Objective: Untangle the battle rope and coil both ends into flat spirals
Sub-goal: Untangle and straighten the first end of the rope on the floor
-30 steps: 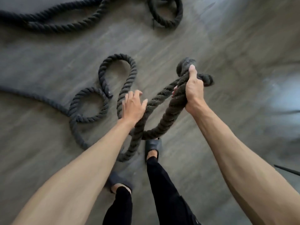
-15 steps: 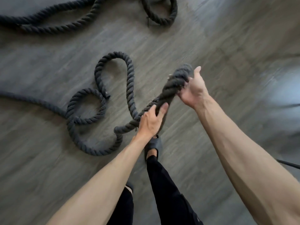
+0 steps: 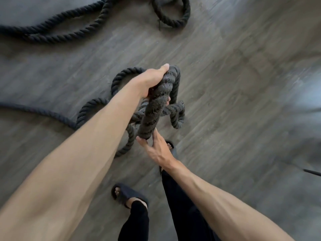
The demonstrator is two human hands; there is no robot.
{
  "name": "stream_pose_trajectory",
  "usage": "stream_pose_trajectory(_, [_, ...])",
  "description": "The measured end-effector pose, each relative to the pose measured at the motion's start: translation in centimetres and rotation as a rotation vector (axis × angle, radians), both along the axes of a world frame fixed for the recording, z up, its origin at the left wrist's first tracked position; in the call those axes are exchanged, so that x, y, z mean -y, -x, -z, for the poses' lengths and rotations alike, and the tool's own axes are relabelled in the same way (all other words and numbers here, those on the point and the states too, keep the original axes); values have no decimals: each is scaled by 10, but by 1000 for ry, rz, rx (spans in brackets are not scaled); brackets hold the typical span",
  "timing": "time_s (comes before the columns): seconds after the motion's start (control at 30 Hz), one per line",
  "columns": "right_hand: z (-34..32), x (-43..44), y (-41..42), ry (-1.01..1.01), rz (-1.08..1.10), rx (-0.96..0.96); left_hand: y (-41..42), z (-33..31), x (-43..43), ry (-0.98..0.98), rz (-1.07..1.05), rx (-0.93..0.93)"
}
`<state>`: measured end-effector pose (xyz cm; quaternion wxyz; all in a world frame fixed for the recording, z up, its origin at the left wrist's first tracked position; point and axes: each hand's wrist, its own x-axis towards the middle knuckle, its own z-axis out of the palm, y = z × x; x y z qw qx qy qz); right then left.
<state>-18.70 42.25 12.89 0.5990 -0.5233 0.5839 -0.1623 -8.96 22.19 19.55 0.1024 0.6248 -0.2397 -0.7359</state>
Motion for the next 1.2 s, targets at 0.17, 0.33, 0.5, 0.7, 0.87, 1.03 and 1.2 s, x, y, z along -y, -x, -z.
stream_pose_trajectory(0.17, [-25,35,-12,53,267,10,-15,21,2,163,-164,61])
stream_pose_trajectory(0.33, [-69,136,-11,28,646,104,-49,50,-52,263,-10,45])
stream_pose_trajectory(0.5, [-86,178,-13,-58,628,42,-77,48,-81,294,109,-46])
stream_pose_trajectory(0.7, [-70,174,-12,-223,799,368,-88,24,-66,156,-201,41])
stream_pose_trajectory(0.87, [-24,108,-12,83,-23,-38,-89,-25,-3,59,-45,109])
stream_pose_trajectory(1.03, [-2,71,-39,272,-214,-41,-62,-55,26,53,-18,-92])
stream_pose_trajectory(1.2, [-14,95,-39,187,78,-8,-41,-47,33,96,-92,-139])
